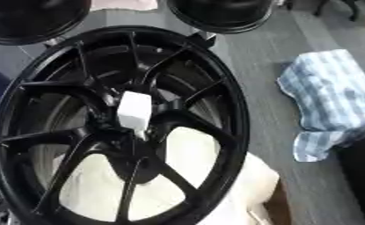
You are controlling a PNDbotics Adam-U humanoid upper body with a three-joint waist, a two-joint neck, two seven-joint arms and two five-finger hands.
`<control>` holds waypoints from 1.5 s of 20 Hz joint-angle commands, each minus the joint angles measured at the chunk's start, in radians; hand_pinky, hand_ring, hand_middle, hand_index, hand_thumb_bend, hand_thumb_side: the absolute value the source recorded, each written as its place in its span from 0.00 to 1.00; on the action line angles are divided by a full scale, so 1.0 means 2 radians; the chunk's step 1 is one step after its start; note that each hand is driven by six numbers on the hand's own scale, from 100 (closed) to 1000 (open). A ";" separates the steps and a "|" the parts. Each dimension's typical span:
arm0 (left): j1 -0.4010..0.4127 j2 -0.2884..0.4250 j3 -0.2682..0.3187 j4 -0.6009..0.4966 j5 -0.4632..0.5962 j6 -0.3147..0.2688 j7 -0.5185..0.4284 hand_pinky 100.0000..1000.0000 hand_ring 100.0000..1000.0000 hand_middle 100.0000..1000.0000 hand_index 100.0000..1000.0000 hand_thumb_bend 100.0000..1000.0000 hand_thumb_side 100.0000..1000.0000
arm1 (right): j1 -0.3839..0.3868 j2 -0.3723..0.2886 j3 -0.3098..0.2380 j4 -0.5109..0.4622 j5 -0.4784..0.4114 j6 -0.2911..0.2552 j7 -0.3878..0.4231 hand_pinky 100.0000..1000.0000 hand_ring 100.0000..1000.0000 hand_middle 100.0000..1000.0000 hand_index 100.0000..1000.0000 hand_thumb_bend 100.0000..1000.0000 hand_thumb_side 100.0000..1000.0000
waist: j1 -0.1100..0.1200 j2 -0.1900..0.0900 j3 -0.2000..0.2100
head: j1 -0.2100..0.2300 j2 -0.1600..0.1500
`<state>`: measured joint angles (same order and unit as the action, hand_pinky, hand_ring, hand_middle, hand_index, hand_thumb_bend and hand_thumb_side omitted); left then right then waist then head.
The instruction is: Pull the pin out of the wheel hub.
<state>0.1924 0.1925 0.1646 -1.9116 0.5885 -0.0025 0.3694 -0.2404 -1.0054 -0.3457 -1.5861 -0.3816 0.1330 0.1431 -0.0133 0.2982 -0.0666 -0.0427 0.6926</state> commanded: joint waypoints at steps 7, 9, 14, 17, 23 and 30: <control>-0.007 -0.001 0.003 -0.010 0.000 0.001 0.000 0.78 0.51 0.40 0.63 0.02 0.94 | 0.074 0.035 -0.049 0.058 0.109 -0.037 -0.026 0.79 0.75 0.55 0.67 0.00 0.20 | 0.002 -0.001 0.004 | 0.004 -0.014; -0.008 -0.001 0.002 -0.010 0.000 0.001 0.000 0.78 0.51 0.40 0.63 0.02 0.94 | 0.082 0.048 -0.048 0.068 0.133 -0.051 -0.012 0.91 0.89 0.78 0.80 0.14 0.22 | 0.002 0.000 0.006 | 0.004 -0.016; -0.010 -0.001 0.001 -0.011 -0.001 0.002 -0.001 0.78 0.51 0.40 0.63 0.02 0.95 | 0.093 0.072 -0.049 0.075 0.166 -0.090 0.028 0.98 0.98 0.90 0.87 0.32 0.31 | 0.003 0.003 0.008 | 0.008 -0.016; -0.011 -0.001 0.001 -0.010 -0.001 0.003 -0.001 0.78 0.51 0.40 0.63 0.02 0.95 | 0.094 0.080 -0.054 0.066 0.160 -0.100 0.039 0.98 0.97 0.90 0.87 0.32 0.33 | 0.003 0.004 0.008 | 0.010 -0.015; -0.012 0.001 -0.001 -0.010 -0.001 0.004 -0.001 0.78 0.51 0.40 0.63 0.03 0.95 | 0.091 0.089 -0.058 0.020 0.131 -0.091 0.027 0.96 0.92 0.80 0.82 0.19 0.40 | 0.001 0.004 0.008 | 0.016 -0.014; -0.016 0.008 -0.006 -0.017 -0.004 0.004 -0.009 0.78 0.51 0.40 0.63 0.02 0.93 | 0.068 0.103 -0.024 -0.100 -0.028 -0.096 -0.029 0.88 0.75 0.57 0.64 0.00 0.54 | 0.002 0.002 0.010 | 0.016 -0.015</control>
<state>0.1649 0.1862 0.1547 -1.9210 0.5859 0.0073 0.3584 -0.0967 -0.7766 -0.3962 -1.7328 -0.3790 -0.0550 0.1055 -0.0080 0.3180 -0.0458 -0.0110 0.6741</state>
